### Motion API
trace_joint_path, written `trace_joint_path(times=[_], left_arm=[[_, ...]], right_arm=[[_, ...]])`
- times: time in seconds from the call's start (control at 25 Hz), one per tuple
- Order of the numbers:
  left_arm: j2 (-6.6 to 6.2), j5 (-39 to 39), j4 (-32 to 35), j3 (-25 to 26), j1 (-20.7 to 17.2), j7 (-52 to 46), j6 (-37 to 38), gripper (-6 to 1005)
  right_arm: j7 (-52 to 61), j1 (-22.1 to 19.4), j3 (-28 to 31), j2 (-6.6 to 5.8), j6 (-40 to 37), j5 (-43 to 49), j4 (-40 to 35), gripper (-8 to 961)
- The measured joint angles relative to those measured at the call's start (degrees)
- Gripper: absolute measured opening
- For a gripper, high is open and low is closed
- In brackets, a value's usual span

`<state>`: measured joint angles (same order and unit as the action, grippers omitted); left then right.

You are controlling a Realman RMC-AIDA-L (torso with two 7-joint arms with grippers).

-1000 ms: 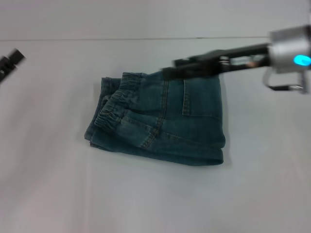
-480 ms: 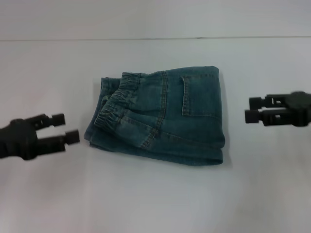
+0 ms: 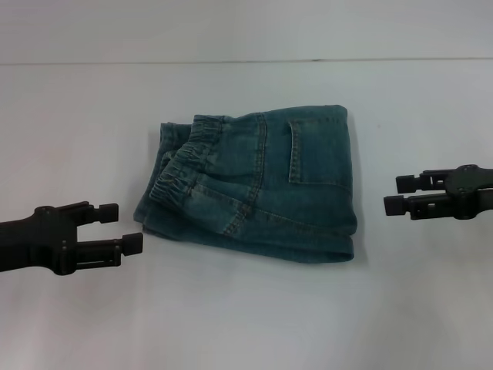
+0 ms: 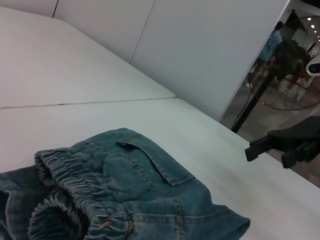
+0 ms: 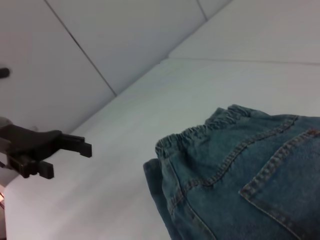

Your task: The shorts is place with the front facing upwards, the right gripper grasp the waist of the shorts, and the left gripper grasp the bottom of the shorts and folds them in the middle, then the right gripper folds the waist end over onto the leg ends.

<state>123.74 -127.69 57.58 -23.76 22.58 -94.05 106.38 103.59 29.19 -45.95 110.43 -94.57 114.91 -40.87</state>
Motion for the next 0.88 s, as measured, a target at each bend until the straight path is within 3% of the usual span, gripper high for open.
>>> trace_joint_path(times=[0.88], left_arm=[[-0.01,0.3,-2.5,-0.3,1.1,-0.3,-1.8,873]], right_arm=[[-0.7,1.3,2.2,0.77,0.3,0.0,0.0,802]])
